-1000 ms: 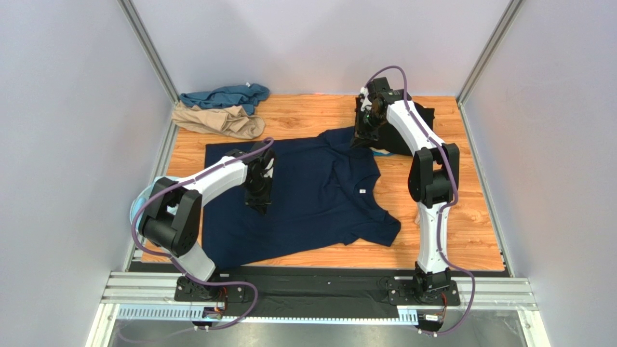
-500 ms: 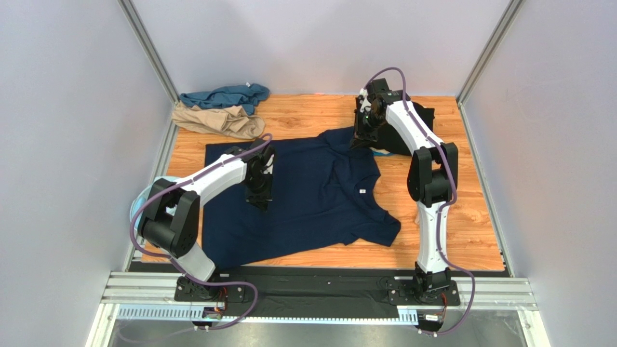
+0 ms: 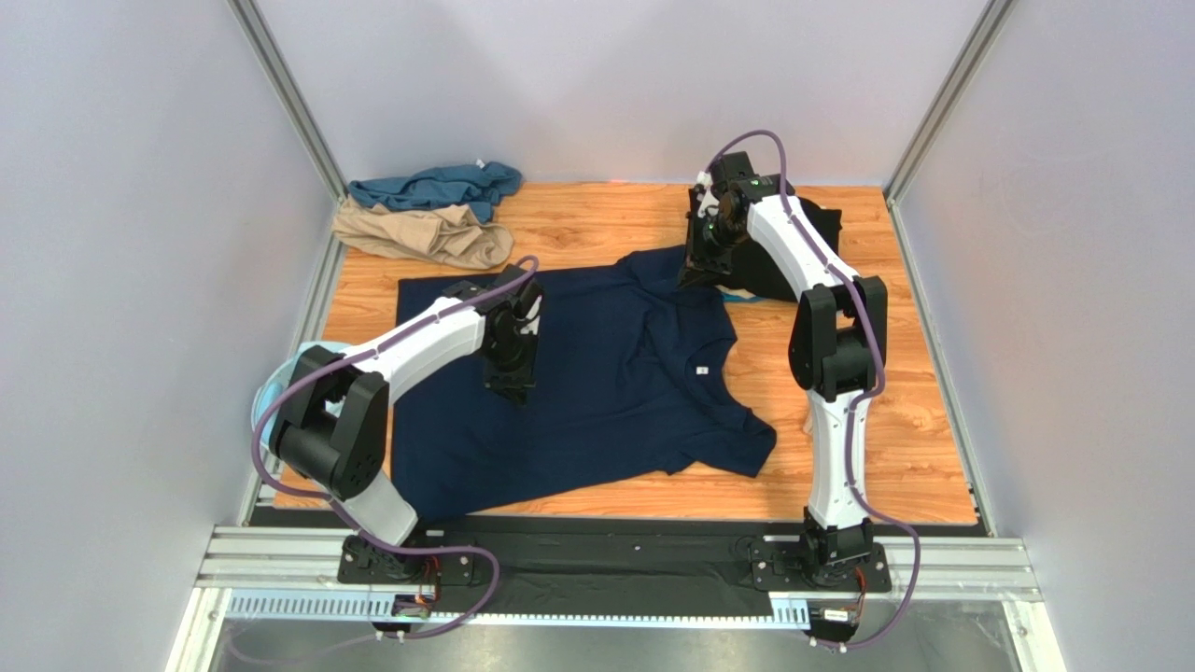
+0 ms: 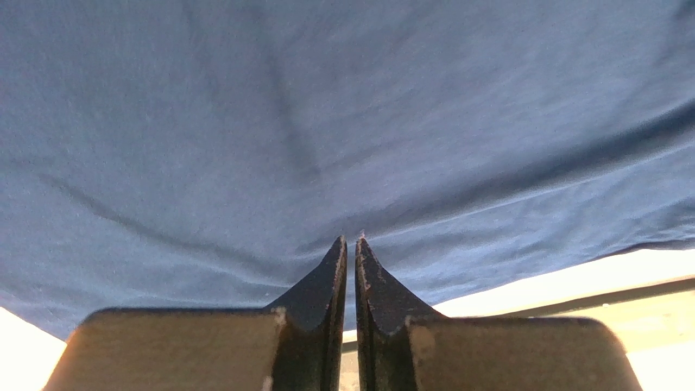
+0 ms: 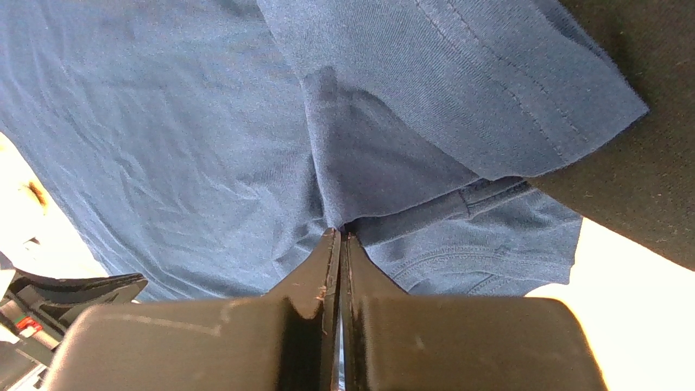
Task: Fold and stack the t-shirts
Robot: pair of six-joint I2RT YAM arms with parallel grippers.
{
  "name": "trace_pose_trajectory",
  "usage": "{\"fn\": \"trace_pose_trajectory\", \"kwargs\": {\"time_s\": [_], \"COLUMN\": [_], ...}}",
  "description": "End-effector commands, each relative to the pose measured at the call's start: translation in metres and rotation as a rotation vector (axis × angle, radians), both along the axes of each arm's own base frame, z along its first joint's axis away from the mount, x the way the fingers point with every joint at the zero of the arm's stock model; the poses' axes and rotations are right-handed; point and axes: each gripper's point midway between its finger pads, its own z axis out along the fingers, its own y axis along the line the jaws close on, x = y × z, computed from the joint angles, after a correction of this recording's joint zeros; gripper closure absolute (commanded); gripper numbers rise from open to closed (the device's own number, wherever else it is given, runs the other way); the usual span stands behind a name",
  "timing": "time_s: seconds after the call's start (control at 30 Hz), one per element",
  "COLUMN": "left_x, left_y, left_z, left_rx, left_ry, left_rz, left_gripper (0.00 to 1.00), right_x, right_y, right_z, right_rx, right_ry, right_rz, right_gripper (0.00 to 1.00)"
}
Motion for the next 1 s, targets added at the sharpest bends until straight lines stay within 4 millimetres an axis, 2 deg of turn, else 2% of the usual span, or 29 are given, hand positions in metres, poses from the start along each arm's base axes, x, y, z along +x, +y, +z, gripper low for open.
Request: {"fn": "trace_pose_trajectory", "kwargs": {"time_s": [0.0,0.17,0.3,0.33,0.43,0.5,0.67,0.8,0.87,0.97], "left_x": [0.016,0.03,0.046,0.048,0.052,0.051,0.05,0.045,0.042,0.035], "left_y": [-0.015,-0.019,-0.043,-0.048,-0.07,-0.086,-0.087,-0.083,-0.088,-0.098], "left_z": [0.021,0.034,0.045,0.045,0.042,0.039,0.028,0.033,0.035,0.031], "left_rx": [-0.028,-0.027,-0.075,-0.087,-0.126,-0.151,-0.096,-0.103,-0.136,-0.189], "left_ry": [-0.074,-0.146,-0.197,-0.199,-0.174,-0.146,-0.129,-0.145,-0.137,-0.096], "left_rz": [-0.049,-0.081,-0.168,-0.185,-0.256,-0.305,-0.302,-0.321,-0.352,-0.382], "left_gripper": [0.86,0.83,0.81,0.81,0.81,0.82,0.81,0.8,0.8,0.8], "right_x": [0.005,0.002,0.004,0.006,0.013,0.016,0.028,0.034,0.034,0.027], "right_y": [0.0,-0.001,-0.006,-0.007,-0.007,-0.007,-0.005,-0.008,-0.01,-0.011], "right_z": [0.034,0.052,0.074,0.086,0.116,0.129,0.159,0.159,0.148,0.119], "right_rx": [0.015,0.016,0.025,0.032,0.051,0.061,0.086,0.072,0.067,0.05], "right_ry": [-0.078,-0.117,-0.16,-0.184,-0.252,-0.284,-0.365,-0.383,-0.351,-0.269], "right_rz": [-0.012,-0.015,-0.029,-0.035,-0.05,-0.056,-0.069,-0.066,-0.071,-0.07], "right_gripper": [1.0,1.0,1.0,1.0,1.0,1.0,1.0,1.0,1.0,1.0]}}
